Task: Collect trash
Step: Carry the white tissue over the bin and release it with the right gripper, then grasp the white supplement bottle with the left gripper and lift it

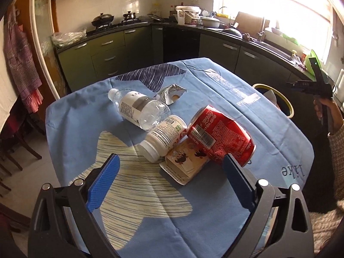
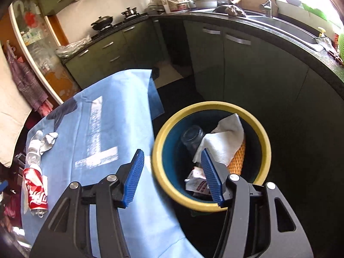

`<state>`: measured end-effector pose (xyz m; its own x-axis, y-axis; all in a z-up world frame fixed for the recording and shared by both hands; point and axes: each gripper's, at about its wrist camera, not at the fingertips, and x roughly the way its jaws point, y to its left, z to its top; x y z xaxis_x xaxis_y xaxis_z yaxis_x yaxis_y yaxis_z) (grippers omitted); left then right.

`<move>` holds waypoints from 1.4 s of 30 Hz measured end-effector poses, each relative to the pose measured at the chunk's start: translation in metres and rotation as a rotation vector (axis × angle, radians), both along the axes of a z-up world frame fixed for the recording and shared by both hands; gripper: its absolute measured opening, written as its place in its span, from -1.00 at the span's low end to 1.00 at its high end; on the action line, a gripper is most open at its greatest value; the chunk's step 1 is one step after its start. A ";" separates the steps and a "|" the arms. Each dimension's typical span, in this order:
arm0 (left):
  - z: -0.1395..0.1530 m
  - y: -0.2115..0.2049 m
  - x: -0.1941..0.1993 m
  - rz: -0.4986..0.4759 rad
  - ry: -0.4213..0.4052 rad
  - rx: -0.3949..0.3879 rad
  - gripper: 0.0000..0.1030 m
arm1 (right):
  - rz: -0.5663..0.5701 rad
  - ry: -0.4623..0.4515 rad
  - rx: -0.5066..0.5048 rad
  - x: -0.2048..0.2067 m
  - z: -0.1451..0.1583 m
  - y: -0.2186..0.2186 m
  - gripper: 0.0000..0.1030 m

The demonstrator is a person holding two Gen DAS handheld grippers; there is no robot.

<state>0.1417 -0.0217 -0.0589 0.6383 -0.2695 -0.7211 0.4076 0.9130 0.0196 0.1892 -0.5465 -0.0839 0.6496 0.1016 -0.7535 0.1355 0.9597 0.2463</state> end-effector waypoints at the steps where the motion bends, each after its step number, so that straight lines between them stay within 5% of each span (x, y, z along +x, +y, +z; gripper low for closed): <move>1: -0.001 0.001 0.005 -0.031 -0.007 0.014 0.78 | 0.020 0.000 0.010 -0.003 -0.001 0.009 0.07; 8: -0.011 0.002 0.046 -0.239 0.010 0.070 0.71 | 0.111 0.008 0.070 -0.028 -0.014 0.058 0.07; 15: -0.042 -0.009 0.075 -0.344 0.098 0.141 0.10 | 0.151 0.011 0.099 -0.041 -0.015 0.078 0.07; 27: -0.055 -0.020 0.087 -0.397 0.111 0.209 -0.12 | 0.176 0.024 0.137 -0.043 -0.017 0.079 0.07; 42: -0.061 -0.039 0.102 -0.447 0.149 0.267 -0.07 | 0.195 0.050 0.167 -0.045 -0.027 0.079 0.10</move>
<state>0.2437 -0.0605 -0.1200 0.3888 -0.2861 -0.8758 0.7715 0.6207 0.1397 0.1445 -0.4674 -0.1106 0.5678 0.3465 -0.7467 -0.0316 0.9156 0.4009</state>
